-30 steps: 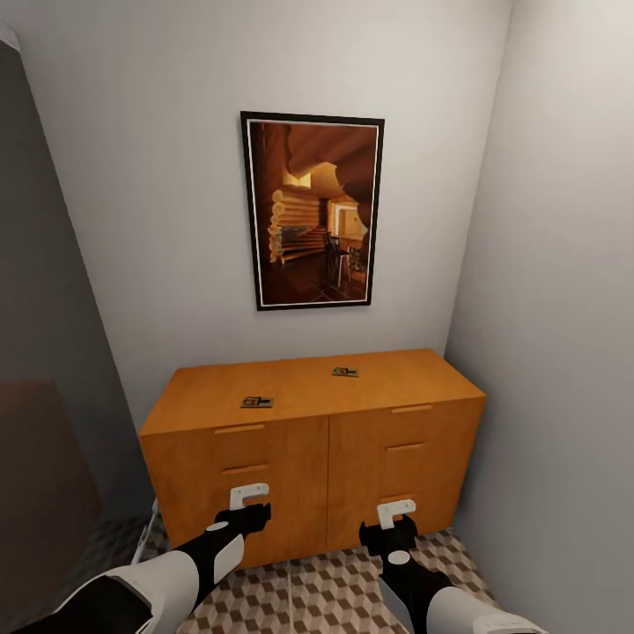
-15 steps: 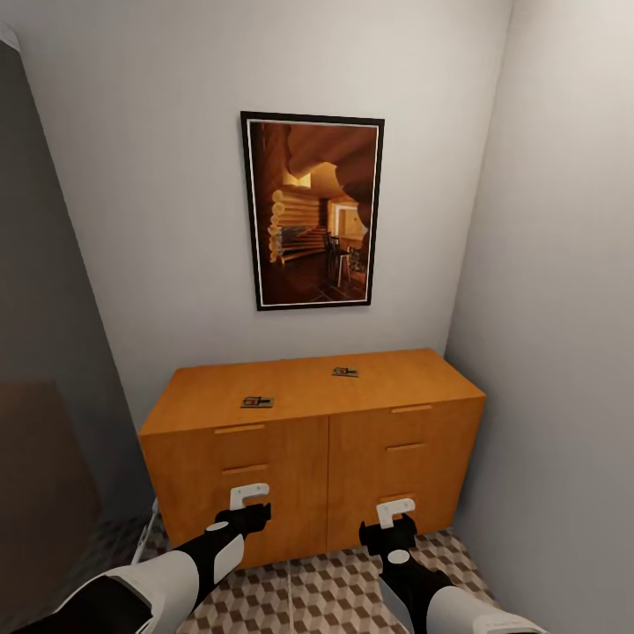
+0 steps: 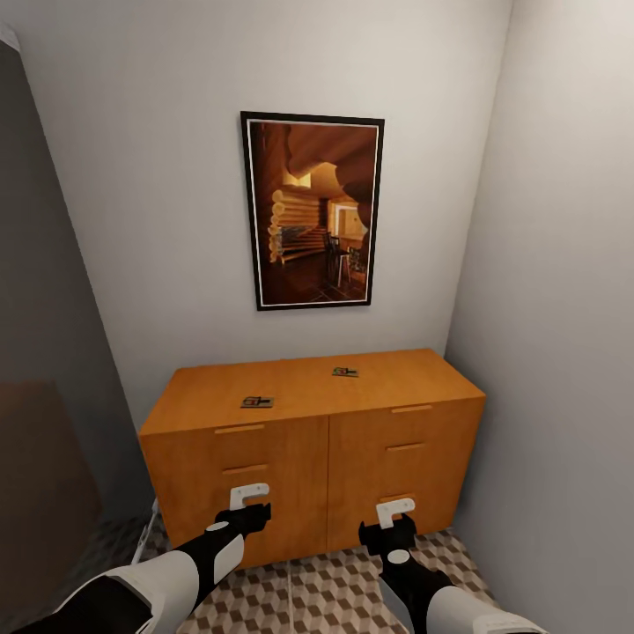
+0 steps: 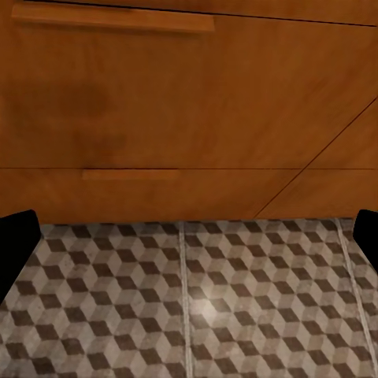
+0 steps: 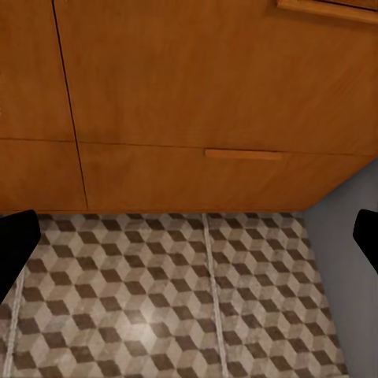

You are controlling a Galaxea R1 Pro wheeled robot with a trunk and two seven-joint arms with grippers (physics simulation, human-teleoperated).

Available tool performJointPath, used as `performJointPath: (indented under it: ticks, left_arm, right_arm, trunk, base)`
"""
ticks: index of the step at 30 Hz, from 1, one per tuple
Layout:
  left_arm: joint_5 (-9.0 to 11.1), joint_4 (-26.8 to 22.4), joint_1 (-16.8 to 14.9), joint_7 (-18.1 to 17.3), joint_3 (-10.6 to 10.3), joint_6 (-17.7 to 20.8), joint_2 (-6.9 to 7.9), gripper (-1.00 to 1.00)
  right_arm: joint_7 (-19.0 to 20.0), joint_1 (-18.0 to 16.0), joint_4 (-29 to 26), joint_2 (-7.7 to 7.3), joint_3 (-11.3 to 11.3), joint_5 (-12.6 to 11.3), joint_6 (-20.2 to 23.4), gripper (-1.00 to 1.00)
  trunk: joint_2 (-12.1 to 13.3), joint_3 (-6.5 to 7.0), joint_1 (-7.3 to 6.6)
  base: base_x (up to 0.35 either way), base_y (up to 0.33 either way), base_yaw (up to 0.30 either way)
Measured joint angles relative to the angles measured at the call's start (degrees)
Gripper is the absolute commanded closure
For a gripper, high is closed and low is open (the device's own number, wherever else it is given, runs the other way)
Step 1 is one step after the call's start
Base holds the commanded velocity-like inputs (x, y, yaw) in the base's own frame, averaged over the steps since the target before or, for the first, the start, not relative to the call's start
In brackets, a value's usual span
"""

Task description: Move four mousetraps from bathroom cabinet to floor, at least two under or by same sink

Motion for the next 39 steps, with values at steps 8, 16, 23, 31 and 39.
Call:
performJointPath:
  ticks: [8, 16, 23, 31, 39]
  left_arm:
    - [0.0, 0.0, 0.0, 0.0, 0.0, 0.0, 0.0, -1.0]
    - [0.0, 0.0, 0.0, 0.0, 0.0, 0.0, 0.0, -1.0]
    - [0.0, 0.0, 0.0, 0.1, 0.0, 0.0, -0.03, -1.0]
    - [0.0, 0.0, 0.0, 0.4, 0.0, 0.1, -0.08, -1.0]
    - [-0.1, -0.2, 0.0, 0.4, 0.0, 0.0, -0.06, -1.0]
  right_arm:
    - [-0.1, 0.0, 0.0, 0.0, -0.1, -0.1, 0.5, -1.0]
    - [-0.1, 0.0, 0.0, 0.0, -0.1, -0.1, 0.5, -1.0]
    - [-0.1, 0.0, 0.0, 0.0, -0.1, 0.0, 0.4, -1.0]
    - [0.0, 0.0, 0.0, 0.0, 0.2, 0.1, 0.3, -1.0]
    - [0.0, 0.0, -0.2, 0.0, 0.1, 0.1, 0.7, -1.0]
  trunk:
    - [0.0, 0.0, 0.0]
    - [0.0, 0.0, 0.0]
    - [0.0, 0.0, 0.0]
    - [0.0, 0.0, 0.0]
    - [0.0, 0.0, 0.0]
  base:
    - [0.0, 0.0, 0.0]
    - [0.0, 0.0, 0.0]
    - [0.0, 0.0, 0.0]
    - [0.0, 0.0, 0.0]
    - [0.0, 0.0, 0.0]
